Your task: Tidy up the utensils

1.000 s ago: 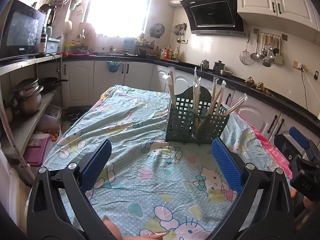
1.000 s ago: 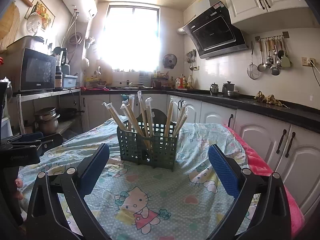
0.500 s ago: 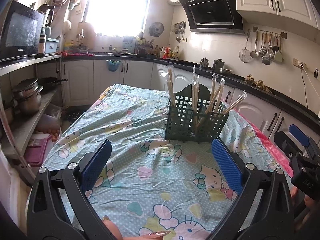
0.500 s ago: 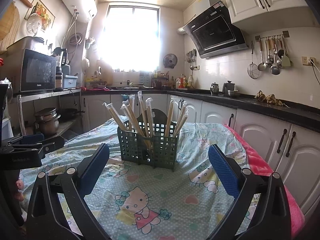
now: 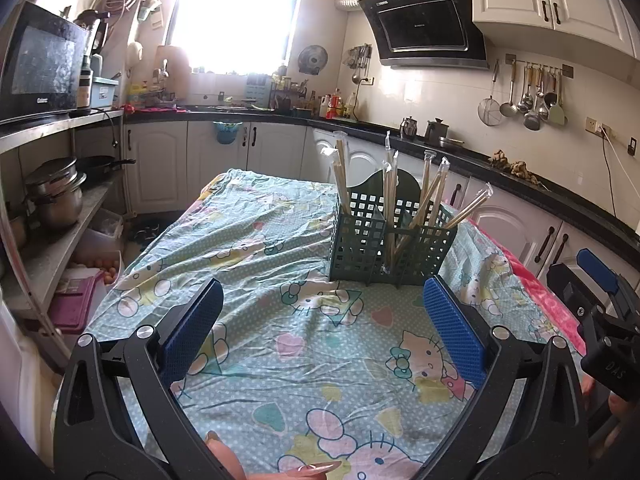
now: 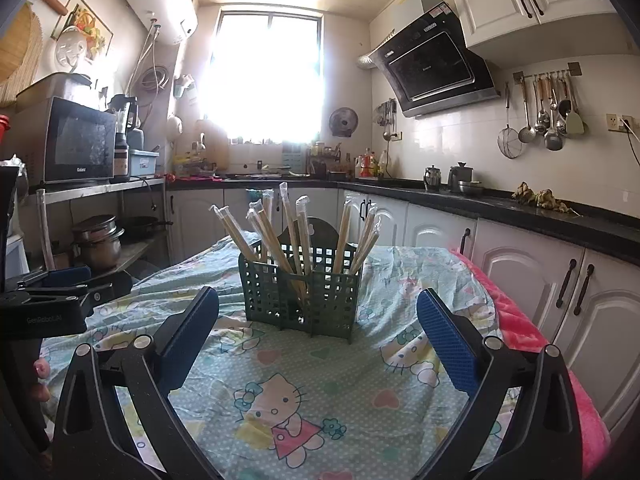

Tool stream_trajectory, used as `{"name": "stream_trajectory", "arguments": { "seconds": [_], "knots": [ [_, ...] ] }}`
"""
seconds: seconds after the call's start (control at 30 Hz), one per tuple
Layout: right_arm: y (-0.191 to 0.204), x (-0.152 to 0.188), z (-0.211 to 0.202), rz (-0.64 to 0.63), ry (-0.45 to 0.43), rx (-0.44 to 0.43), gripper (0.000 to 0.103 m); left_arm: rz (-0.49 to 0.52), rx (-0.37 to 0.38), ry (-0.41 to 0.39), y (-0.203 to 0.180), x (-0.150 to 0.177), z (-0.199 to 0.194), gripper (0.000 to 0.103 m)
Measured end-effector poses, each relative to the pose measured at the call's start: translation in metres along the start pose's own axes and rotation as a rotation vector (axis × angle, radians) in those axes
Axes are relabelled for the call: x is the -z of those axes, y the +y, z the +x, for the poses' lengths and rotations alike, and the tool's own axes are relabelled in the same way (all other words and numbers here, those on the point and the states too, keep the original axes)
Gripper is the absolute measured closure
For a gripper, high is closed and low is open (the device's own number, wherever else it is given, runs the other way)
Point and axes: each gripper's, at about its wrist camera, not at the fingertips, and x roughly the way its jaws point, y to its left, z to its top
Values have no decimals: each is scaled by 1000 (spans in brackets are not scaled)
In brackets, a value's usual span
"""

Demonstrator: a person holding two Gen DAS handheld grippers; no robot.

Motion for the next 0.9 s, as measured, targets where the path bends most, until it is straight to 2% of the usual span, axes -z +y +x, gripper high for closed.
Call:
{"name": "stream_trajectory", "arguments": {
  "seconds": [0.9],
  "knots": [
    [0, 0, 0, 1, 5, -4, 6, 3, -2, -1, 0, 0, 0, 11]
  ]
}}
